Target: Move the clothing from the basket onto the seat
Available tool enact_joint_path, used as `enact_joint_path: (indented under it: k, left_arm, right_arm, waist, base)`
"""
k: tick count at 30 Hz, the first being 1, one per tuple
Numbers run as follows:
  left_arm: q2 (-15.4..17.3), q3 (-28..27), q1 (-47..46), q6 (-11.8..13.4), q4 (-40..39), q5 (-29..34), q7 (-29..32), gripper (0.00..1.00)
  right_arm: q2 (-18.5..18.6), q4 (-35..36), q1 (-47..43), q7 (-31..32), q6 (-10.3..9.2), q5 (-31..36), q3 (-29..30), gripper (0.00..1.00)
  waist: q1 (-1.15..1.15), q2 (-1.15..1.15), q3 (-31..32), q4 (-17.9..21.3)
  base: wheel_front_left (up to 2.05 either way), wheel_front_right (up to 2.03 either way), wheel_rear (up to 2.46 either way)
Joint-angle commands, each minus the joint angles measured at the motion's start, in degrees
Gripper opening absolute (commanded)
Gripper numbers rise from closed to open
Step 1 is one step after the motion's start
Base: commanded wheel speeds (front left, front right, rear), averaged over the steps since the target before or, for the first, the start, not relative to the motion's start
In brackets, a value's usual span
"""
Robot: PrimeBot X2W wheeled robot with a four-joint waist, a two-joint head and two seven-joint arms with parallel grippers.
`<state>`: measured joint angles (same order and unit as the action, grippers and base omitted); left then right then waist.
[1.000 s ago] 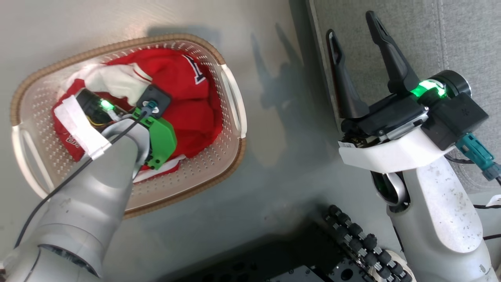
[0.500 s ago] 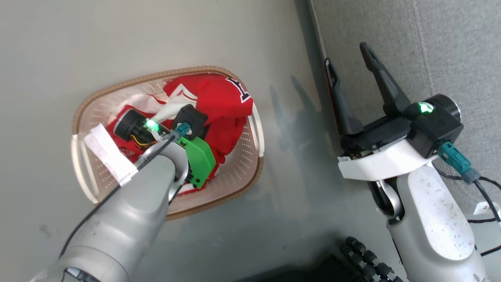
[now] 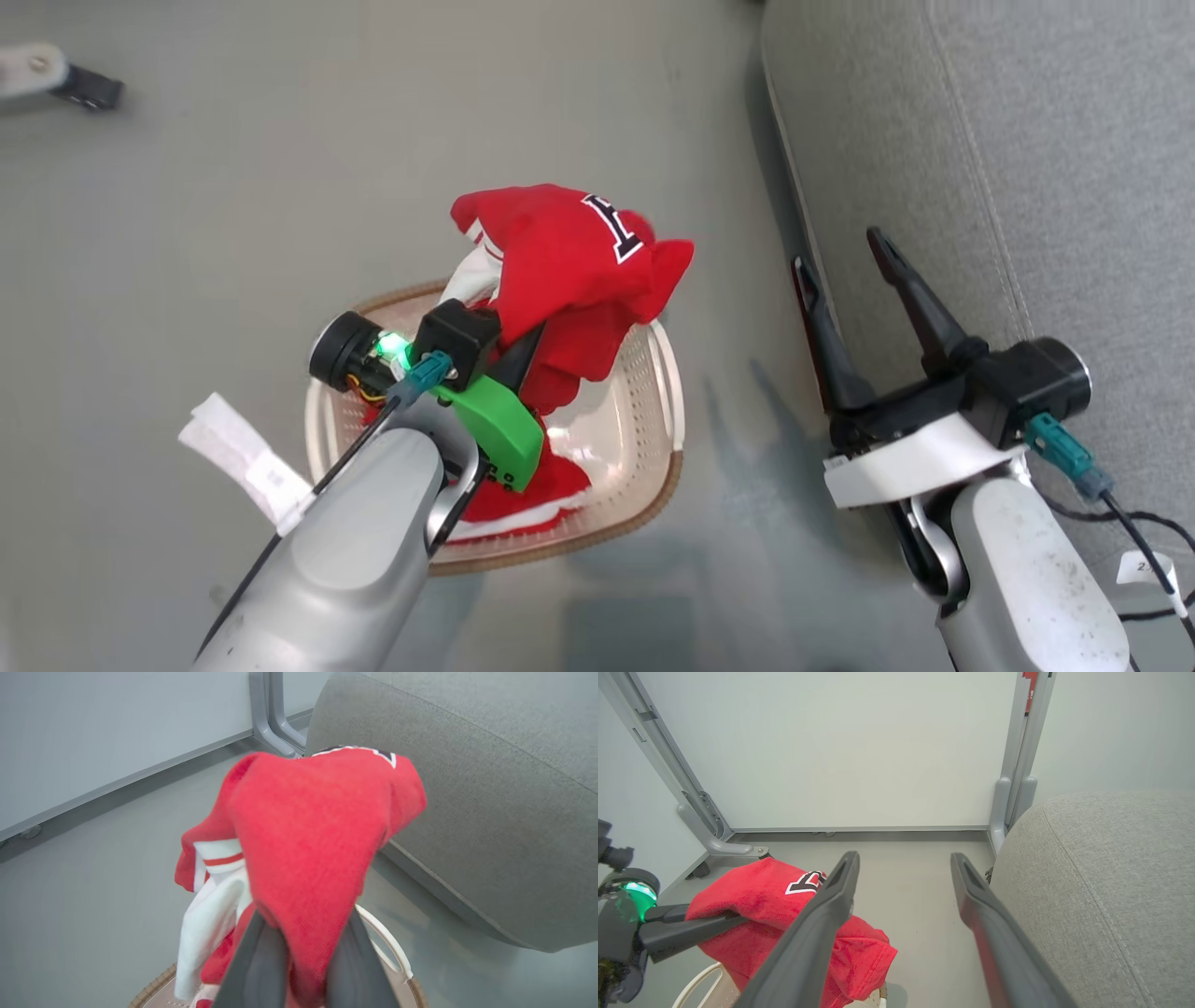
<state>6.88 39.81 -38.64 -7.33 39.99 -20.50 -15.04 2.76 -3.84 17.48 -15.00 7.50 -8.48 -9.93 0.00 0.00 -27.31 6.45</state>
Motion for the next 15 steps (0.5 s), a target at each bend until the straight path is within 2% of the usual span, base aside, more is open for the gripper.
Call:
enact_joint_path:
  k: [1,15]
  left_arm:
    - [0.32,-1.0,1.72,-0.21,-1.57,0.6,-0.2,0.0]
    - [-0.04,-10.72,8.47,-0.21,-18.74,2.83,-0.21,0.0]
  right_arm:
    - [0.22,-0.36,-1.52,-0.28,-0.02,0.35,0.23,1.0]
    - [0.21,-1.67,-7.05,-0.28,-0.03,-0.65,-0.66,1.0]
  waist:
    - [0.0,0.0,6.59,-3.77]
    - [0.0,0.0,17.54,-4.91]
  base:
    - [0.0,0.0,0.0]
    - [0.0,0.0,0.0]
